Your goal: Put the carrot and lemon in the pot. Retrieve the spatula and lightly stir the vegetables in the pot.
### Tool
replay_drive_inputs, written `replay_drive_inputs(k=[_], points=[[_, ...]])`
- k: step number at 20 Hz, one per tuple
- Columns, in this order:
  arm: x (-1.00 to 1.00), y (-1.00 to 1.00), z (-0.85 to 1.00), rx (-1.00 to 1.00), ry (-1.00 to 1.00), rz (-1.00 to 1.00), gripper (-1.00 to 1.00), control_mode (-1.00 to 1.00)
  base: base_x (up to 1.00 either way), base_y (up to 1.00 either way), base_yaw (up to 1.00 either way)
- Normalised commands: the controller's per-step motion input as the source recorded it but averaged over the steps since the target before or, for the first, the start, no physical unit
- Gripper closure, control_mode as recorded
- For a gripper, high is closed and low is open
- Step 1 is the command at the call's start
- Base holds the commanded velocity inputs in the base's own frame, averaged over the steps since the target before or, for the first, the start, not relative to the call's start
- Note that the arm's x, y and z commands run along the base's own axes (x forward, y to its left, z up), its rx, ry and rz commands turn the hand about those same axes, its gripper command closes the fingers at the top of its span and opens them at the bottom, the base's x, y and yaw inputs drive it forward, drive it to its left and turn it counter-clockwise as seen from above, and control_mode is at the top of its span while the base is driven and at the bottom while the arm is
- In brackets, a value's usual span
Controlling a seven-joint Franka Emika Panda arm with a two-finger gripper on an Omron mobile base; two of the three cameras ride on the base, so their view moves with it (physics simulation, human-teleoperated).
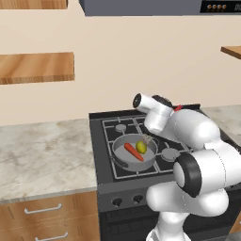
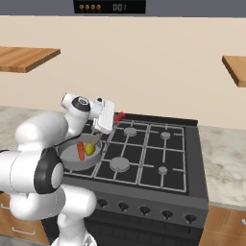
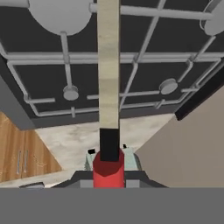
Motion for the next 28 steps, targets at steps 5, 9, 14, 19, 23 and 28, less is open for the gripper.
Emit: replay_drive_inputs(k=[5,9,14,19,23,28], points=[[-0.2,0.0,-0.34,-0.12,-0.01,-0.05,1.0,-1.0,0.0,0.0,0.0],[-0.05,0.01,-0.06,-0.06,0.0,-0.01,1.0,-1.0,0.0,0.0,0.0],[-0.01,0.14,0.03,-0.03,-0.03,-0.02,1.0,-1.0,0.0,0.0,0.0],[0.0,0.38,0.0,-0.05,-0.06,-0.04,1.0,-1.0,0.0,0.0,0.0],[-0.49,0.12,0.0,-0.06,0.04,0.0,1.0,-1.0,0.0,0.0,0.0],[-0.39,0.36,0.04,-0.02,0.02,0.0,1.0,-1.0,0.0,0.0,0.0]])
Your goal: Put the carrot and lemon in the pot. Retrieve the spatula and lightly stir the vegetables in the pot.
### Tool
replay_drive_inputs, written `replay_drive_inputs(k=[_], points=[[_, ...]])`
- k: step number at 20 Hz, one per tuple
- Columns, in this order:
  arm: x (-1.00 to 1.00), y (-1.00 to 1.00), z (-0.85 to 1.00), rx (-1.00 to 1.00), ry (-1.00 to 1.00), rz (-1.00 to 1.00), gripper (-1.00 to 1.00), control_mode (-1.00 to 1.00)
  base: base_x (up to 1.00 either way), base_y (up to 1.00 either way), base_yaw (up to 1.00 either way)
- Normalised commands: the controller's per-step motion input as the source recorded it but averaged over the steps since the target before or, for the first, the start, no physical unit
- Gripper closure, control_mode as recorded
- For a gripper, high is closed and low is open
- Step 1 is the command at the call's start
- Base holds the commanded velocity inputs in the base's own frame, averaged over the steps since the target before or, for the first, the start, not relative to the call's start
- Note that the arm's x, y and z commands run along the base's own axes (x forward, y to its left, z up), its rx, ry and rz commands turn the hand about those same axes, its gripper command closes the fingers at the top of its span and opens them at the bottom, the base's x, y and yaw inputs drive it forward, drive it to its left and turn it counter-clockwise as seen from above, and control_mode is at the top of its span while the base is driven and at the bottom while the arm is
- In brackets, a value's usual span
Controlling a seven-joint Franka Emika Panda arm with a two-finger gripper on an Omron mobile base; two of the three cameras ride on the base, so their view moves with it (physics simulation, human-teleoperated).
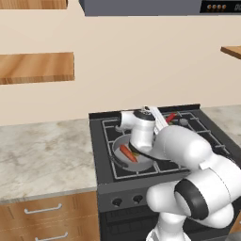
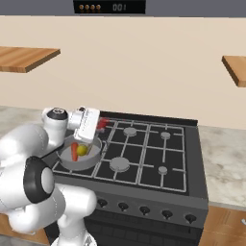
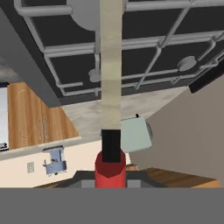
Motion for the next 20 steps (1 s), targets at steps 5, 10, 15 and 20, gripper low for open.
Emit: replay_drive_inputs(k=[5,10,15,20], points=[[-0.01,0.24,0.18,0.0,0.0,0.0,1.0,-1.0,0.0,0.0,0.0],[-0.19,0.23,0.35,0.0,0.0,0.0,1.0,-1.0,0.0,0.0,0.0],[-0.07,0.17,0.28,-0.01,0.01,0.0,1.0,-1.0,0.0,0.0,0.0],[0.55,-0.07,-0.1,-0.07,0.0,-0.01,1.0,-1.0,0.0,0.0,0.0]])
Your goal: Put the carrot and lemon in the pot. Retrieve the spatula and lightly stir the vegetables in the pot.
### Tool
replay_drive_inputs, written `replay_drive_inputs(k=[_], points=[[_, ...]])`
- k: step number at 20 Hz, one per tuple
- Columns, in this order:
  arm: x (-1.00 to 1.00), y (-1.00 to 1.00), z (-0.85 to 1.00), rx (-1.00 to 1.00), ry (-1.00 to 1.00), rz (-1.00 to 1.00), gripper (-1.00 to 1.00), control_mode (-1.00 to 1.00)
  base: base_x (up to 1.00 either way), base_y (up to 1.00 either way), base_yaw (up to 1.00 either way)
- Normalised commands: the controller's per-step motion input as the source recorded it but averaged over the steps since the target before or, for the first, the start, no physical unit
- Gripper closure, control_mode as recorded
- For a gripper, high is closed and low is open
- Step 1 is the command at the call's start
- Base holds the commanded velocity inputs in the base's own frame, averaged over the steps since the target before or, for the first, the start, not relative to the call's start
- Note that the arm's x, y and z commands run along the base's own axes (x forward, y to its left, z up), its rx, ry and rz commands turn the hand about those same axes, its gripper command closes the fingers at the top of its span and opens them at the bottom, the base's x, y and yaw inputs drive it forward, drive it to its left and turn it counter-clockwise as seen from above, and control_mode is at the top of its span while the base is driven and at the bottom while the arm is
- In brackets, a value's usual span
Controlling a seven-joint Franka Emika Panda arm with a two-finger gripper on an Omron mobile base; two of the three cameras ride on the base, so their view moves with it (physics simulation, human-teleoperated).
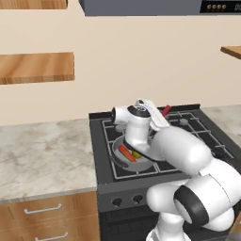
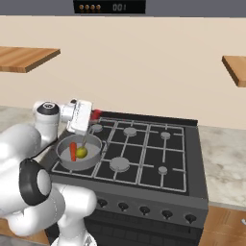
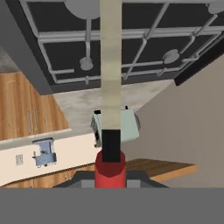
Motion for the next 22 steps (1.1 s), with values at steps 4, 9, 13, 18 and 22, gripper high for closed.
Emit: replay_drive_inputs(k=[4,9,13,18,22], points=[[0.53,0.0,-0.66,-0.07,0.0,-0.02,1.0,-1.0,0.0,0.0,0.0],[0.08,0.11,-0.18,-0.02,0.0,0.0,1.0,-1.0,0.0,0.0,0.0],[-0.06,0.13,-0.14,0.0,0.04,0.0,1.0,-1.0,0.0,0.0,0.0],[-0.45,0.18,-0.1,0.0,0.14,0.0,1.0,-1.0,0.0,0.0,0.0],[0.05,0.01,0.1,0.0,0.01,0.0,1.0,-1.0,0.0,0.0,0.0]])
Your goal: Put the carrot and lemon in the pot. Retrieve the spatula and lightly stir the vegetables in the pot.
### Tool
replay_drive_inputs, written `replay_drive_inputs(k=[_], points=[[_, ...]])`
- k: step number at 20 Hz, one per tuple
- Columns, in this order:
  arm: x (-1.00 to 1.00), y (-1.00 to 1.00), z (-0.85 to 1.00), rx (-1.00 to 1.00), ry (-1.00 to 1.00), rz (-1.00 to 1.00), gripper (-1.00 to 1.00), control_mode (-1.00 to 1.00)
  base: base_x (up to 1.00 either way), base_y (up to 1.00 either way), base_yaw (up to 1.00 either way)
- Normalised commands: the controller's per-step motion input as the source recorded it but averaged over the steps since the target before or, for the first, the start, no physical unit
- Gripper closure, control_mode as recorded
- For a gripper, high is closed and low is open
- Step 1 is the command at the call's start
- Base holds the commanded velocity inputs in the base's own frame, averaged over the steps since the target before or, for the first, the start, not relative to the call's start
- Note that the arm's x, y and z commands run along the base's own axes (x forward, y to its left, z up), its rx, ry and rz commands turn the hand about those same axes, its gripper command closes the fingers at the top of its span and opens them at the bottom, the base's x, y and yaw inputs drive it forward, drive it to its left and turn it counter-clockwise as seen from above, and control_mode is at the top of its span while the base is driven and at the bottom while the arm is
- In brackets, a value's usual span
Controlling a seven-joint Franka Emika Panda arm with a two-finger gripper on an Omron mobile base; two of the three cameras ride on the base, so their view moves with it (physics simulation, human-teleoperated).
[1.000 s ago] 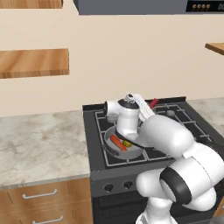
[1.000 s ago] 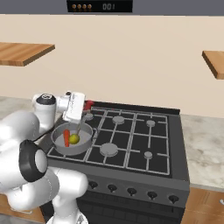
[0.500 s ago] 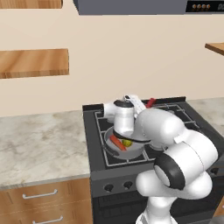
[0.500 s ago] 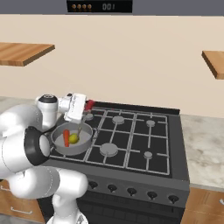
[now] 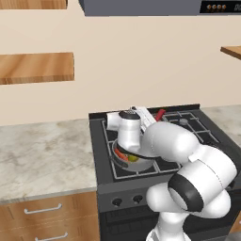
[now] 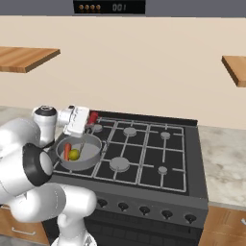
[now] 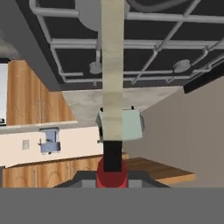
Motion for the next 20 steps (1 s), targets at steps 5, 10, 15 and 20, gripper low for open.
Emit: replay_drive_inputs(k=[5,10,15,20], points=[[0.06,0.07,0.38,0.06,0.02,0.02,1.0,-1.0,0.0,0.0,0.0],[0.0,0.43,0.0,0.19,0.0,0.14,1.0,-1.0,0.0,0.0,0.0],[0.0,0.08,-0.24,0.07,0.03,0.1,1.0,-1.0,0.0,0.0,0.0],[-0.11,0.14,-0.3,0.0,0.02,0.1,1.0,-1.0,0.0,0.0,0.0]])
